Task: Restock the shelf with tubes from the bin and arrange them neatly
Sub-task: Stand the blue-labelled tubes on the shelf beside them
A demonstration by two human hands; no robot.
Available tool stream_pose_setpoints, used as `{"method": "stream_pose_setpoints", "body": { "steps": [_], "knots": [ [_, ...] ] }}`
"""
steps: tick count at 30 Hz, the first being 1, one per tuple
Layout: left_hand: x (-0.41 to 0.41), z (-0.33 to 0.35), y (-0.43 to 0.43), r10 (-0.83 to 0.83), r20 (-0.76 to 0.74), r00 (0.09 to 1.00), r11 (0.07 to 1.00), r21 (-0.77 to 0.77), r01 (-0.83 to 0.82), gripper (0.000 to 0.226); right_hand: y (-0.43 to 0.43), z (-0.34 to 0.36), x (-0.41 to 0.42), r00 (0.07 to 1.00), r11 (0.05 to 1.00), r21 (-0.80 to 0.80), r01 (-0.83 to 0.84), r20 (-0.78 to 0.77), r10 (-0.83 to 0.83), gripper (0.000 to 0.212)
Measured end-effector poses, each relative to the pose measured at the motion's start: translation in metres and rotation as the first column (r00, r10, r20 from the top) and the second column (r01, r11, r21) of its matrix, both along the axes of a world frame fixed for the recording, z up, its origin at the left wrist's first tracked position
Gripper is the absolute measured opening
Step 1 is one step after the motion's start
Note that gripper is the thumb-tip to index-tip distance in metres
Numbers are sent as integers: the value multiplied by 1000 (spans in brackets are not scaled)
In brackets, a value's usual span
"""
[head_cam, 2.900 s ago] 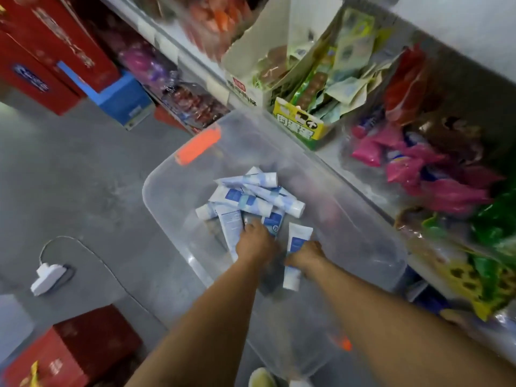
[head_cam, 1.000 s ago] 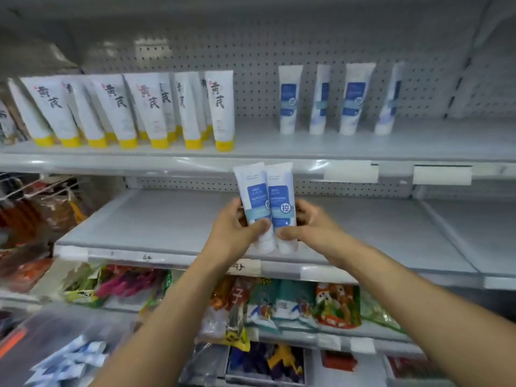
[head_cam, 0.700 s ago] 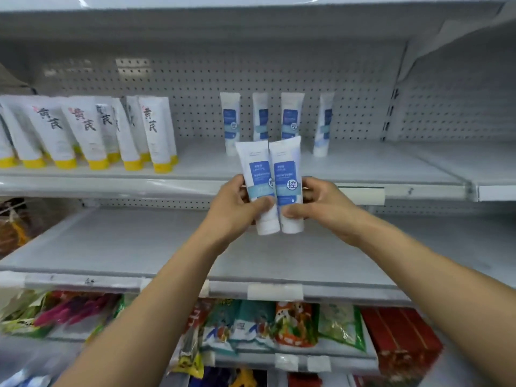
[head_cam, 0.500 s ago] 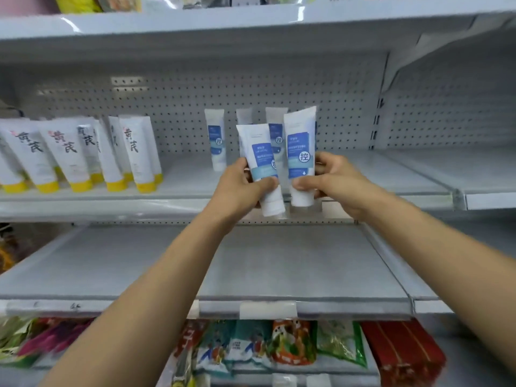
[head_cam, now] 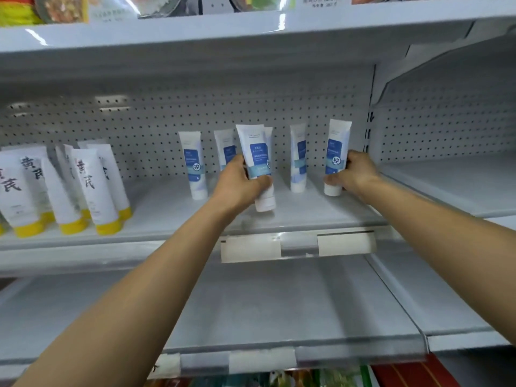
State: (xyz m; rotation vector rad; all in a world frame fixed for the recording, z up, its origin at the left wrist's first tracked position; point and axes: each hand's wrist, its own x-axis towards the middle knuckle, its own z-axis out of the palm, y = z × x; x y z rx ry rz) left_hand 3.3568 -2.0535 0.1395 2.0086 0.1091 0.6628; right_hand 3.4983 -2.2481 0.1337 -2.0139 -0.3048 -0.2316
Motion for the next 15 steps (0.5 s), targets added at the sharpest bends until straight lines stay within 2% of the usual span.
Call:
{"method": "stream_pose_setpoints", "body": {
  "steps": [15],
  "knots": [
    [35, -6, 5, 24, -14, 1000, 1000, -2, -24, 39, 11, -2, 42, 1000, 992, -120, 29, -6, -30, 57]
  ]
}}
